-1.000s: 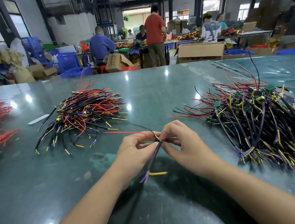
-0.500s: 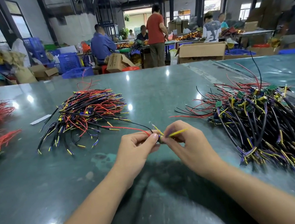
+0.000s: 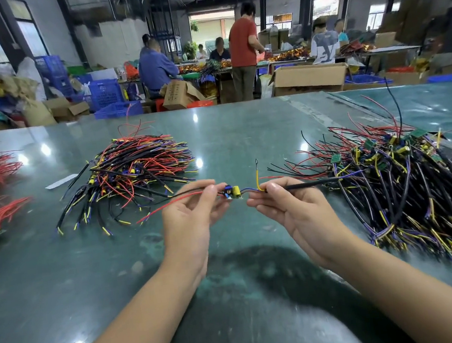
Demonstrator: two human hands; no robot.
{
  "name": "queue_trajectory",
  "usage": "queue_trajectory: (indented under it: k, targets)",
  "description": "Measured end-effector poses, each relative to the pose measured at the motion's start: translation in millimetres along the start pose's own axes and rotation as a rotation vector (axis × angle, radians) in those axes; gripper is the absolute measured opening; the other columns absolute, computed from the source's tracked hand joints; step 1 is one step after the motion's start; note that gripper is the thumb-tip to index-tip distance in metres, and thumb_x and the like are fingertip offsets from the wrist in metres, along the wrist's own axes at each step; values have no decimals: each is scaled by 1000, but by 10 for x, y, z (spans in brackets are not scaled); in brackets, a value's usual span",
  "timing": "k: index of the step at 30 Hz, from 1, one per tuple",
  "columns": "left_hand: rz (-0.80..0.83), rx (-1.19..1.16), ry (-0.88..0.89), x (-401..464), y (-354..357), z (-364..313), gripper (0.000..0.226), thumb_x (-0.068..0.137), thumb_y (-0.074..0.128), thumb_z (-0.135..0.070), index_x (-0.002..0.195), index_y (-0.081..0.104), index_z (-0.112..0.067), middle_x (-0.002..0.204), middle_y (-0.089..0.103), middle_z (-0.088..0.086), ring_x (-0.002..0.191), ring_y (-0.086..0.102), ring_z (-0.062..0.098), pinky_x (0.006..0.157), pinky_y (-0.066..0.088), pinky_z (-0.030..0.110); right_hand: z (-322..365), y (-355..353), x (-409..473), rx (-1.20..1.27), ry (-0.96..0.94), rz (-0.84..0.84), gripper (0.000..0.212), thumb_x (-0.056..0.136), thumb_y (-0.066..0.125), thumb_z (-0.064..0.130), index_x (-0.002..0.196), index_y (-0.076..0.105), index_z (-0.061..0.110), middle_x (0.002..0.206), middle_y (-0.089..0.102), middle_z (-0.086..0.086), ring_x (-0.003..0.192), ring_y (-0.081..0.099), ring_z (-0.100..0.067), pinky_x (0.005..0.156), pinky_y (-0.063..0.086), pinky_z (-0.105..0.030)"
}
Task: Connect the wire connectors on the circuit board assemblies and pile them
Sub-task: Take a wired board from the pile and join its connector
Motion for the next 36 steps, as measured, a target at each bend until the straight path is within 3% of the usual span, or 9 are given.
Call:
queue_trajectory:
  k: [5,14,18,23,26,29,30,33,36]
  targets:
    - [-106,-27,-28,60,-108,-14,17,96,45,1,90,55,-11,75,73,6,64,70,19,63,58,23,26,11,1,8,-26,8,14,94,45,5,89,58,3,83,73,-12,80,71,-20,76,55,-22]
    - [-106,-101,-94,138,-187,30,21,101,33,-2,110,51,-9,85,72,10,81,69,18,67,55,20,59,-163,33,-32,-94,-135,14,96,44,0,91,58,1,77,72,-9,81,71,-20,77,56,-22]
    - [-139,-183,-125,191,-241,33,25,103,28,-3,123,42,-5,95,68,17,79,71,17,68,56,22,89,-277,62,-24,-117,-227,17,97,43,0,88,57,2,81,68,-15,80,71,-20,77,56,-22]
    - [-167,-205,-93,245,-335,-34,28,103,30,-3,125,46,-3,93,68,17,78,72,17,68,56,21,150,-446,96,63,-134,-329,16,98,41,-1,89,54,2,82,64,-15,74,70,-17,77,57,-22]
    - [-168,-338,-196,215,-313,-11,27,102,39,-24,124,42,-8,108,66,26,88,72,24,72,58,26,164,-477,85,120,-134,-363,16,98,42,-1,88,54,3,77,68,-12,74,71,-18,76,57,-21]
    - [-110,-462,-334,140,-264,82,83,81,48,-66,142,27,-13,113,68,19,102,68,28,92,51,39,161,-455,60,176,-137,-377,16,98,43,-1,87,55,3,70,71,-7,73,71,-17,72,56,-19]
    - [-88,-459,-362,120,-243,88,91,73,47,-73,142,28,-18,112,69,16,104,67,27,95,48,40,161,-449,54,187,-139,-383,16,98,43,-1,87,55,3,69,71,-7,72,71,-16,70,56,-19]
    - [-100,-203,-385,86,-230,116,68,82,41,-70,122,52,-15,101,73,5,93,68,17,88,48,34,166,-450,42,187,-147,-417,16,97,46,0,85,55,3,72,70,-11,70,71,-17,68,56,-18]
    - [-146,291,-62,120,-244,-59,18,96,51,-31,91,66,-21,83,71,-5,78,62,7,79,45,28,172,-448,42,110,-153,-437,14,96,47,0,86,55,3,81,65,-17,71,70,-18,70,56,-19]
Point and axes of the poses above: each hand's wrist, its own x-axis towards the middle knuckle, its own y-axis out of the palm, z = x × y, the point moved 6 cm from there along x, towards the middle knuckle
